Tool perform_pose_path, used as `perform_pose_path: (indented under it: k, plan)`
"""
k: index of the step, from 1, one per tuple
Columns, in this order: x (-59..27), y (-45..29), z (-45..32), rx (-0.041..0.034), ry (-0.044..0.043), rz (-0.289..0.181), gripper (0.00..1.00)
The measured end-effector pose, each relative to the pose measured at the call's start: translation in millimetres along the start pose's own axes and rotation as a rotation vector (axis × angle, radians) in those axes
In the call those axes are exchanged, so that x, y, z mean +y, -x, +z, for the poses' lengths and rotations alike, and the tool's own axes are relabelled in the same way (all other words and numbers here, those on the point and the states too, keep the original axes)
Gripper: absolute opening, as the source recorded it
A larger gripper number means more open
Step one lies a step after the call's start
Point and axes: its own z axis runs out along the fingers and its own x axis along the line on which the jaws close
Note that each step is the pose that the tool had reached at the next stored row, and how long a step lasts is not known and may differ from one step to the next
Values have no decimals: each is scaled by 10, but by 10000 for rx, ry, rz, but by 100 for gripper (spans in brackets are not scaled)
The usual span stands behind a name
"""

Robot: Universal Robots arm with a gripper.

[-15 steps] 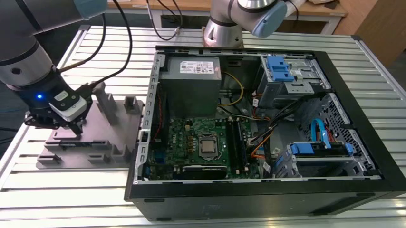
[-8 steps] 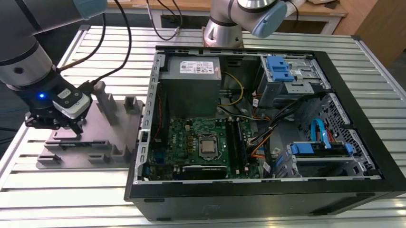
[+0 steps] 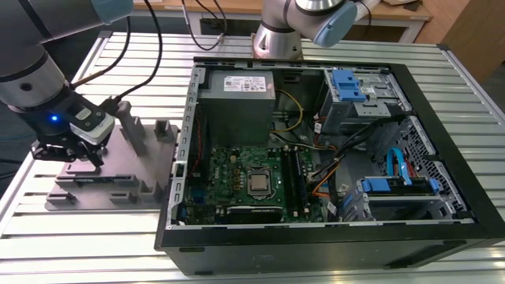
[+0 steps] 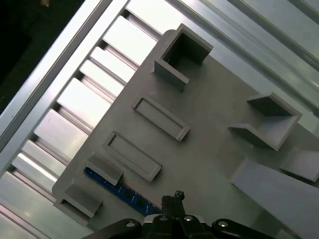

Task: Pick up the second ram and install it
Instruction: 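Pick up the second ram and move it above second insertion slot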

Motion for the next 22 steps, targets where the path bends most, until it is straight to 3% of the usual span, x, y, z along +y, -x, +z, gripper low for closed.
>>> perform_pose_path:
  k: [22]
  plan:
    - [0, 0, 0, -59, 70, -2015, 7]
